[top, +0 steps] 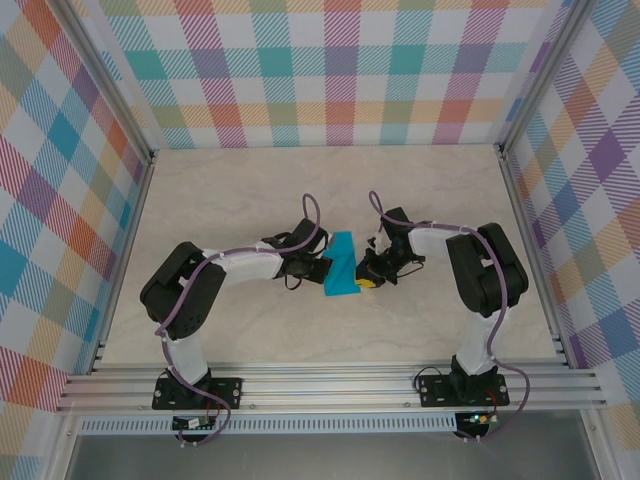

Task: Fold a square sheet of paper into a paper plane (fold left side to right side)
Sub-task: Fold the triangle a second time at the center of the table.

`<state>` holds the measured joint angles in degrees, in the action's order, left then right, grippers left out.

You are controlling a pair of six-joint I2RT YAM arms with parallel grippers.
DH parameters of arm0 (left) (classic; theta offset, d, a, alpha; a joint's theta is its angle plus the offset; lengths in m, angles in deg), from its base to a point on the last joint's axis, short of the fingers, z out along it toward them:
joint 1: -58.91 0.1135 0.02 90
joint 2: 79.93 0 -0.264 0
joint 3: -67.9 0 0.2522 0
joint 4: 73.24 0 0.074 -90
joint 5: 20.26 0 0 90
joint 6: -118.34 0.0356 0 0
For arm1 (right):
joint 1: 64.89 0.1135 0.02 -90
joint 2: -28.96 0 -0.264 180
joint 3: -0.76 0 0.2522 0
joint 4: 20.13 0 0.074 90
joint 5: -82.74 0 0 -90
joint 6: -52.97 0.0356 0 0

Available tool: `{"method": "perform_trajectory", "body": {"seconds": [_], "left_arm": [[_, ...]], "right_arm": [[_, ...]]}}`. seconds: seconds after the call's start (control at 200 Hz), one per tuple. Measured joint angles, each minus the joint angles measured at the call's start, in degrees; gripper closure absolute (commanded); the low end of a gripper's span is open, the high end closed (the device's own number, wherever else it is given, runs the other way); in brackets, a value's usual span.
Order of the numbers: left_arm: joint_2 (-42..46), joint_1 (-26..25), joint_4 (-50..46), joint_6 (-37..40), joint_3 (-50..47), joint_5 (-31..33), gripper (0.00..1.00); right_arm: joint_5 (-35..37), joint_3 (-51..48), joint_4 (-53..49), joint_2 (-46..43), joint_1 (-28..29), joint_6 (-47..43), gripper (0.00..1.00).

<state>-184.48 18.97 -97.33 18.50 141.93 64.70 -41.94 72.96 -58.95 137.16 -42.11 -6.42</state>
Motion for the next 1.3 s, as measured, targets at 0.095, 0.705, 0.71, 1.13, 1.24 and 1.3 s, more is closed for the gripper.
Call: {"method": "perform_trajectory", "body": {"seconds": [0.095, 0.705, 0.71, 1.13, 1.24, 1.3], "left_arm": [[-0.3, 0.1, 0.0, 0.0, 0.2, 0.0, 1.0], [-2.0, 0.1, 0.0, 0.0, 1.6, -0.1, 1.0], [-2.0, 0.1, 0.0, 0.0, 1.6, -0.1, 1.0], [-1.8, 0.1, 0.0, 0.0, 1.5, -0.7, 1.0], [-1.4, 0.1, 0.0, 0.0, 1.2, -1.5, 1.0], [-1.1, 0.1, 0.0, 0.0, 0.9, -1.6, 1.0]], "right_arm": [[0.0, 0.0, 0.0, 0.0, 0.0, 0.0, 0.9], [0.0, 0.1, -0.3, 0.1, 0.0, -1.1, 0.9], [0.0, 0.1, -0.3, 0.1, 0.0, -1.1, 0.9], [0.0, 0.9, -1.3, 0.6, 0.0, -1.1, 0.89], [0.0, 0.9, -1.5, 0.6, 0.0, -1.1, 0.89], [0.0, 0.9, -1.5, 0.6, 0.0, -1.1, 0.89]]}}
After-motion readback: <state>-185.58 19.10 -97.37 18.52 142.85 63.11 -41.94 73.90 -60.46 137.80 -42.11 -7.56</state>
